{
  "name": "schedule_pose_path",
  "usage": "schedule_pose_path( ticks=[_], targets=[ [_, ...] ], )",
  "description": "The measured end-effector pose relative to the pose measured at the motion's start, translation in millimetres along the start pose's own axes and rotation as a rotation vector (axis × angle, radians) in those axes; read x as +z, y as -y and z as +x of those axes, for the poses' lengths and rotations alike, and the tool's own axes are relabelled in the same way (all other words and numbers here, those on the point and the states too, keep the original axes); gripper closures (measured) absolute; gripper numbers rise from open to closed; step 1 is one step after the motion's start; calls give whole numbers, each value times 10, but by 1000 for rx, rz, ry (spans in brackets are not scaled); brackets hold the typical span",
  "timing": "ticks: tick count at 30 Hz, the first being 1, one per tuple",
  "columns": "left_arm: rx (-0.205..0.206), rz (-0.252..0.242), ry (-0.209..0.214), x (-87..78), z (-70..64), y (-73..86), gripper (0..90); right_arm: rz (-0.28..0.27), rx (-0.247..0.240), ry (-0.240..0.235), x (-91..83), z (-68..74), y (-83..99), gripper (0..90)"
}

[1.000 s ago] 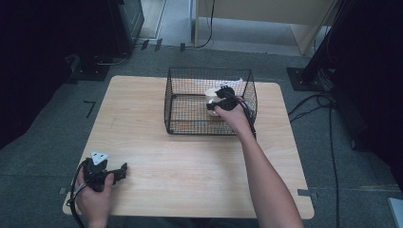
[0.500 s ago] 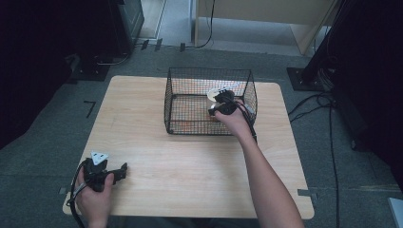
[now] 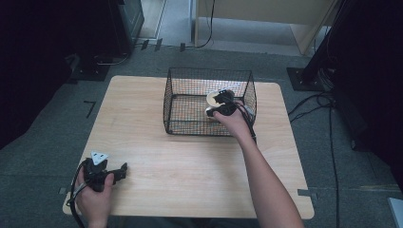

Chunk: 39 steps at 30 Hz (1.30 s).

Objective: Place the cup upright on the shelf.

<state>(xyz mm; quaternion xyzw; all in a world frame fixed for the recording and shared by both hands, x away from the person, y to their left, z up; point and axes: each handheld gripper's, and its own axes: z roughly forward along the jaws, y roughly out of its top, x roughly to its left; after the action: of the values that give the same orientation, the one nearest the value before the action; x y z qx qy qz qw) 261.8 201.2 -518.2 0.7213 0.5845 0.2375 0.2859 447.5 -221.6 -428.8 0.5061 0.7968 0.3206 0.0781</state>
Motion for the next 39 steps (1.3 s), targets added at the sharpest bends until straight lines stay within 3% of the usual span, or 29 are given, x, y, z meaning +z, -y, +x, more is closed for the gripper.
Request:
schedule_pose_path(
  ticks=[6, 11, 15, 18, 25, 35, 39],
  targets=[
    [0, 0, 0, 0, 0, 0, 24, -6, -5, 10, -47, -18, 24, 622],
    [-1, -1, 0, 0, -1, 0, 24, -50, -11, 9, -168, -29, 47, 561],
    [0, 0, 0, 0, 0, 0, 24, -98, -63, 23, -332, 6, 50, 436],
    [0, 0, 0, 0, 0, 0, 24, -132, -77, 64, -454, 30, 69, 364],
    [0, 0, 0, 0, 0, 0, 24, -228, -54, 58, -772, 86, 141, 178],
    [-1, 0, 0, 0, -2, 1, 24, -294, -99, 51, -1096, 155, 469, 23],
    [-1, -1, -1, 0, -2, 1, 24, -312, -111, 42, -1189, 154, 649, 9]
  ],
)
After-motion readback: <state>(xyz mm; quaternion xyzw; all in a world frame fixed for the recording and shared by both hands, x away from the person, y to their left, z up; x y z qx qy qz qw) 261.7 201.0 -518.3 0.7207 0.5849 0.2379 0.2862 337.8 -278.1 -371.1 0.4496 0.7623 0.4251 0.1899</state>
